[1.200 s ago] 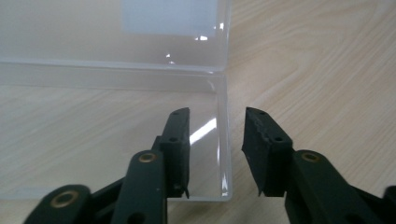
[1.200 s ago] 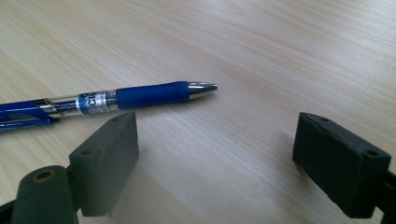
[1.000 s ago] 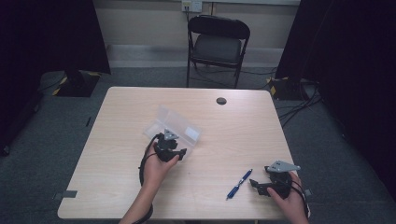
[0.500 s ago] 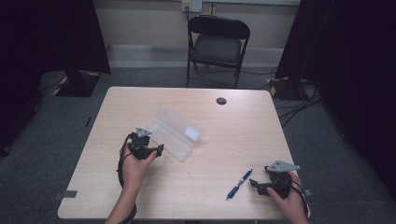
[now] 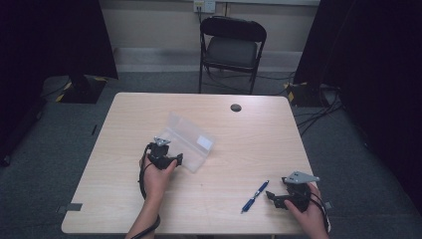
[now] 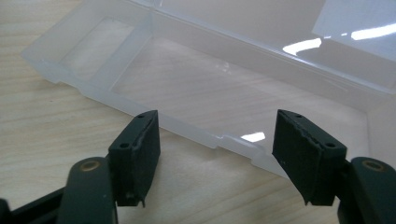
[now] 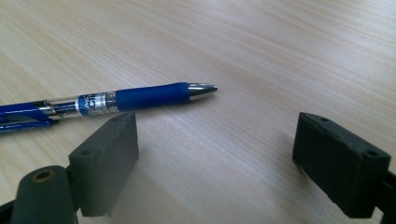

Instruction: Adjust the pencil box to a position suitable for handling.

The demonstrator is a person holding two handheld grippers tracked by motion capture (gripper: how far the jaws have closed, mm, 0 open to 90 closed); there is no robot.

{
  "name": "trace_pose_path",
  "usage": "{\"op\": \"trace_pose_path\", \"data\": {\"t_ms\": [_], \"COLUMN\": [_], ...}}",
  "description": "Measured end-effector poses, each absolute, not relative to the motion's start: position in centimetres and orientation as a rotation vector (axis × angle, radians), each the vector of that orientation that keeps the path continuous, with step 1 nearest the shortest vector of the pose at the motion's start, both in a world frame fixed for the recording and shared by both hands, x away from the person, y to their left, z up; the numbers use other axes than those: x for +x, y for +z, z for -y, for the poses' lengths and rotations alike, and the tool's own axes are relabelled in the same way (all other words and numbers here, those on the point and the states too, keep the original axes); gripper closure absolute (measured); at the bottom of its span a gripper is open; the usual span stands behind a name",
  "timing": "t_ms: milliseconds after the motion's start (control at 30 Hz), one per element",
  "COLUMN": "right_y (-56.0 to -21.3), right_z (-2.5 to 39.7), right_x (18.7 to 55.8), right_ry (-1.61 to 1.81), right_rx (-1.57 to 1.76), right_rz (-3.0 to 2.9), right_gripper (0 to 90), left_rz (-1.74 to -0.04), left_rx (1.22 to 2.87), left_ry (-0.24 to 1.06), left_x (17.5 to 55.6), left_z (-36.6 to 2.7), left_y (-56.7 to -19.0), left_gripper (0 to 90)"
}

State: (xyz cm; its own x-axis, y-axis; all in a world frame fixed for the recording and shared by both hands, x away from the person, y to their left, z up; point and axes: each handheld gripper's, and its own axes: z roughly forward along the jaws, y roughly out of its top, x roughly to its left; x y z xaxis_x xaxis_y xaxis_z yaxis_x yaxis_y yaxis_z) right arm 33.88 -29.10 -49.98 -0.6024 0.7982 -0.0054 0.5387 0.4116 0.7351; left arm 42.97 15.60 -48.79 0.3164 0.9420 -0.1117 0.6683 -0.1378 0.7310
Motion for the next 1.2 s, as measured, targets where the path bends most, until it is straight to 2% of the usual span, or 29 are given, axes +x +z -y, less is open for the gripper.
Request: {"op": "trace_pose_path", "data": {"t_ms": [100, 333, 367, 533, 700, 1200], "right_y": [-50.0, -50.0, -50.0, -50.0, -50.0, -50.0], "right_z": [29.1, 29.1, 29.1, 29.1, 29.1, 29.1], "right_x": [33.9, 33.9, 33.9, 33.9, 33.9, 33.9], "right_ry": [1.011, 1.012, 1.012, 1.013, 1.013, 1.013], "right_rx": [1.150, 1.149, 1.150, 1.149, 1.150, 1.149], "right_rz": [-2.317, -2.318, -2.318, -2.318, -2.317, -2.317], "right_gripper": [13.4, 13.4, 13.4, 13.4, 13.4, 13.4], "left_rz": [-1.408, -1.405, -1.398, -1.384, -1.376, -1.328], "left_rx": [1.899, 1.922, 1.934, 1.963, 1.951, 1.981], "left_ry": [0.478, 0.405, 0.398, 0.383, 0.346, 0.340], "left_x": [42.8, 42.3, 42.3, 42.4, 42.3, 42.9], "left_z": [-15.3, -14.0, -13.8, -12.6, -11.1, -7.9], "left_y": [-48.6, -48.7, -48.8, -48.7, -48.6, -48.6], "left_gripper": [42.9, 46.5, 53.2, 59.7, 58.6, 58.9]}}
